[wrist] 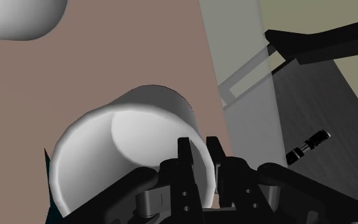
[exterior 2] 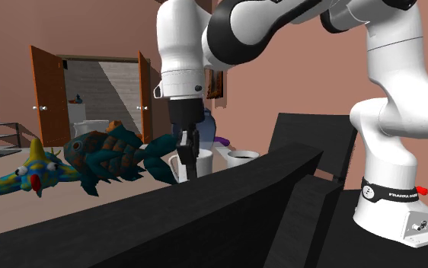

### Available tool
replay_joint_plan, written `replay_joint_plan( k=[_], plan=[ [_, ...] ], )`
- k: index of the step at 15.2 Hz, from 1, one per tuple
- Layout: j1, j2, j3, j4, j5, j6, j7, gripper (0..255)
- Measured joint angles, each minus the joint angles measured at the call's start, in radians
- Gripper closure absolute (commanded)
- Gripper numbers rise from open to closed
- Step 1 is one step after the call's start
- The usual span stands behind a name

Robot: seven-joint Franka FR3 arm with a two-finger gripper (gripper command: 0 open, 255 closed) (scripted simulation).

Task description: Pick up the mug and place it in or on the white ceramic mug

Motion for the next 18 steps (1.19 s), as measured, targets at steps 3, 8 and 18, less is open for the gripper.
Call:
replay_joint_plan(
  k=[3, 8, 18],
  plan=[
    [0.000, -0.016, 0.001, 0.019, 0.003, -0.034, -0.002, 255],
    [-0.001, -0.035, 0.001, 0.063, 0.007, -0.097, -0.008, 255],
    [-0.001, -0.074, 0.002, 0.150, 0.013, -0.223, -0.015, 255]
  ],
)
